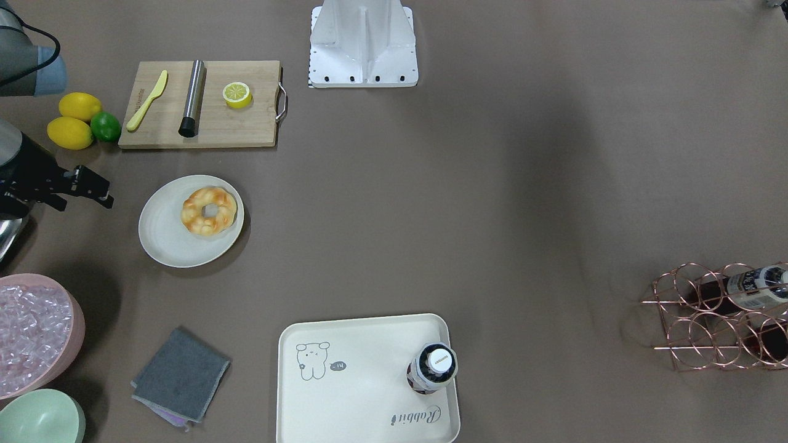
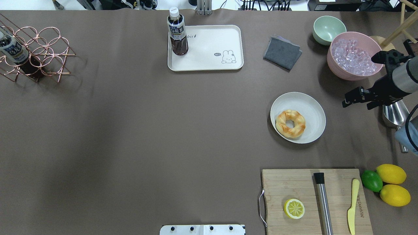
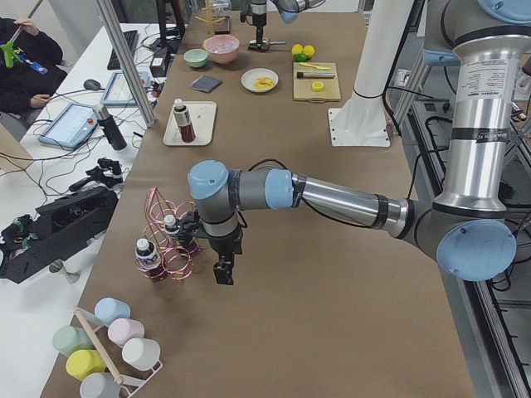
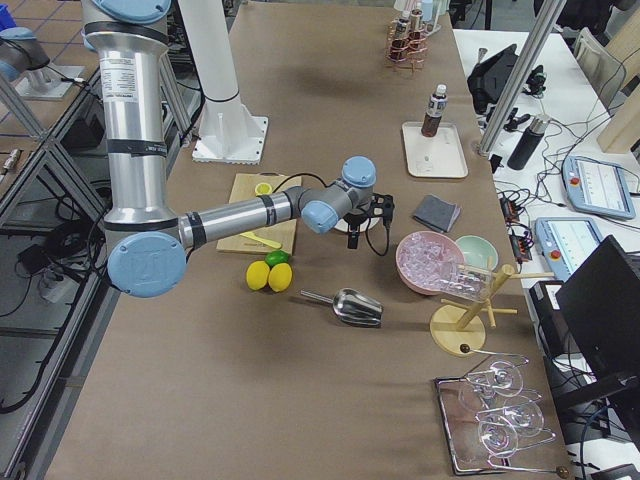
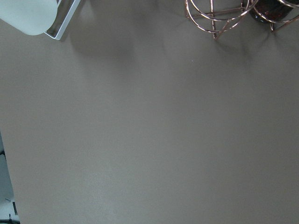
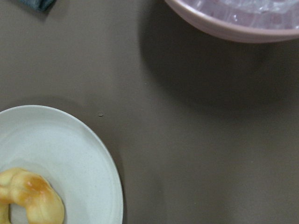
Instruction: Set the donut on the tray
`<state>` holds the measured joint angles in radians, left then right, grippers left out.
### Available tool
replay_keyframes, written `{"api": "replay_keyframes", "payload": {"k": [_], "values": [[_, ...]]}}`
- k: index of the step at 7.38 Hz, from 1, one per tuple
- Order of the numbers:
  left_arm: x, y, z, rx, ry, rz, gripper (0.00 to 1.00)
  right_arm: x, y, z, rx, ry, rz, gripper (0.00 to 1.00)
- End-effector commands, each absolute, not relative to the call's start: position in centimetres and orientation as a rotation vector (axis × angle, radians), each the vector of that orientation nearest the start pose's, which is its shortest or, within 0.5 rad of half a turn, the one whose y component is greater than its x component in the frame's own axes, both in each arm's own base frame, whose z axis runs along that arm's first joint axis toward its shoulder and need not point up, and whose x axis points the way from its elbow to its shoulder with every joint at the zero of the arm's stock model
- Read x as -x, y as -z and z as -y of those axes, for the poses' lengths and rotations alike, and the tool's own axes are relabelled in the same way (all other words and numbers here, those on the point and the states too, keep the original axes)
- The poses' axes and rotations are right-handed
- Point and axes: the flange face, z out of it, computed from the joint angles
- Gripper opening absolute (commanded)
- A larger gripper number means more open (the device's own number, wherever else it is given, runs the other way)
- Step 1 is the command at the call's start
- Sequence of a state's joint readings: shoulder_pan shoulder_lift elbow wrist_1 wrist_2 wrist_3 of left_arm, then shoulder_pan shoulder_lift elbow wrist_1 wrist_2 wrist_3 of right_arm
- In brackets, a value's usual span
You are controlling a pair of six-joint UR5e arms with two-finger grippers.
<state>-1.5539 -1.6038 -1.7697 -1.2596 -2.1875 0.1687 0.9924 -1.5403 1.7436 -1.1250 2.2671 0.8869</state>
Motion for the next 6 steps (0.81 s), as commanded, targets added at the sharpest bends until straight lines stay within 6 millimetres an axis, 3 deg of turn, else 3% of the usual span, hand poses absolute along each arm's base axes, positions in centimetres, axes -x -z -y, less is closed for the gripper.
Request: {"api": "replay_keyframes", "payload": {"k": [1,2,6], "values": [[6.7,-58.8,49.0,0.033,-0.154,-0.621,0.98,27.7,-51.4,46.7,-0.032,-0.110,0.926,1.00],[6.8,-58.8,49.0,0.035,-0.154,-0.620,0.98,29.1,-50.5,46.7,-0.014,-0.132,0.936,1.00],[6.8,-58.8,49.0,0.034,-0.155,-0.620,0.98,30.8,-51.3,46.1,-0.010,-0.116,0.913,1.00]]}}
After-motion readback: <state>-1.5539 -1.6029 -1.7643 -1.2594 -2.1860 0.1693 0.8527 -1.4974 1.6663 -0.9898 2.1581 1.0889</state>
